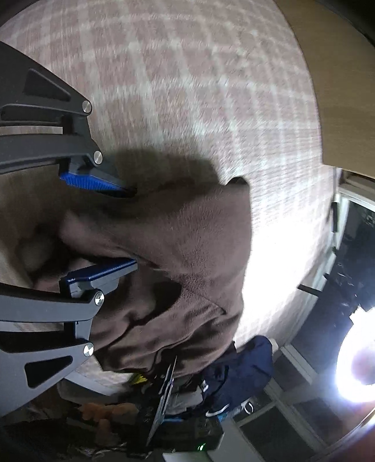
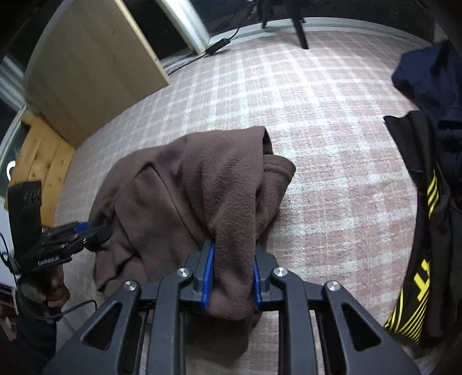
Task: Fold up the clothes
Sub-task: 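Lift the brown fleece bundle with both grippers and carry it toward the wooden board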
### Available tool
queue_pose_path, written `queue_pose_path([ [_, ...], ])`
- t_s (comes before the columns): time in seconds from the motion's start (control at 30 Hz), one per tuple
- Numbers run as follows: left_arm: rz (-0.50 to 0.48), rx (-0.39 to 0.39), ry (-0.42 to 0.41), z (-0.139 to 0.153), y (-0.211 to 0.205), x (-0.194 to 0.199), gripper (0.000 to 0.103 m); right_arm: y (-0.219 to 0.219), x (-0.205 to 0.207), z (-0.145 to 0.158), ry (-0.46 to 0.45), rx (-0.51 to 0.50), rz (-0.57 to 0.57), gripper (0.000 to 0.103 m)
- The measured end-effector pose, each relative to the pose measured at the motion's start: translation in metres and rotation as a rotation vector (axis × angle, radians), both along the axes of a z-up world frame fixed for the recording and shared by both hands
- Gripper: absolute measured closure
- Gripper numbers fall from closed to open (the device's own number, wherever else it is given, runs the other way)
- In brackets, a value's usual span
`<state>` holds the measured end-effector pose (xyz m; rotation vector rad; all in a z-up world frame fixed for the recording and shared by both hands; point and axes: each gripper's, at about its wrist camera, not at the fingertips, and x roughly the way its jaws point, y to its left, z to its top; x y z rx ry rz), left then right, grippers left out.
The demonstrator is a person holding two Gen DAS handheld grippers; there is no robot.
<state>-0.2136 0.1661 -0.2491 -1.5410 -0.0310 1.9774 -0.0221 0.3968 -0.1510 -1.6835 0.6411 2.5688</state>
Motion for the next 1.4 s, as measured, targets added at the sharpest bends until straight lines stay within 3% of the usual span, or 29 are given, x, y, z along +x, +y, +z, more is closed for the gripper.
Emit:
queue_pose_path([
  [0.17, 0.0, -0.009, 0.019, -0.005, 0.009, 0.012, 0.063, 0.005, -0.014, -0.01, -0.027, -0.024, 0.059, 0.076],
  [0.23, 0.006, 0.008, 0.014, -0.001, 0.006, 0.021, 0.066, 0.011, -0.02, -0.021, -0.038, -0.053, 0.07, 0.063],
  [0.3, 0.026, 0.041, 0.006, -0.003, 0.006, 0.021, 0.07, 0.009, -0.011, -0.021, -0.022, -0.09, 0.069, 0.061],
  [0.37, 0.051, 0.073, -0.007, -0.006, 0.004, 0.021, 0.072, 0.012, -0.006, -0.028, 0.011, -0.147, 0.068, 0.064],
  [0.43, 0.073, 0.094, -0.029, -0.004, 0.001, 0.02, 0.077, 0.012, -0.004, -0.028, 0.038, -0.175, 0.076, 0.076],
  [0.53, 0.092, 0.12, -0.039, 0.008, -0.007, 0.021, 0.083, 0.012, 0.001, -0.018, 0.063, -0.188, 0.071, 0.081],
  [0.67, 0.051, 0.128, 0.025, 0.041, -0.021, 0.032, 0.086, 0.008, 0.01, 0.016, 0.135, -0.236, 0.069, 0.081],
  [0.77, 0.054, 0.134, 0.072, 0.065, -0.045, 0.036, 0.086, -0.018, 0.005, 0.046, 0.186, -0.222, 0.097, 0.081],
  [0.9, 0.1, 0.141, 0.129, 0.091, -0.108, 0.021, 0.086, -0.062, -0.006, 0.075, 0.234, -0.235, 0.146, 0.081],
  [1.13, 0.227, 0.09, 0.237, 0.122, -0.245, -0.002, 0.086, -0.193, -0.07, 0.106, 0.3, -0.274, 0.278, 0.081],
  [1.4, 0.303, -0.033, 0.278, 0.12, -0.344, -0.066, 0.086, -0.31, -0.171, 0.073, 0.265, -0.323, 0.302, 0.081],
])
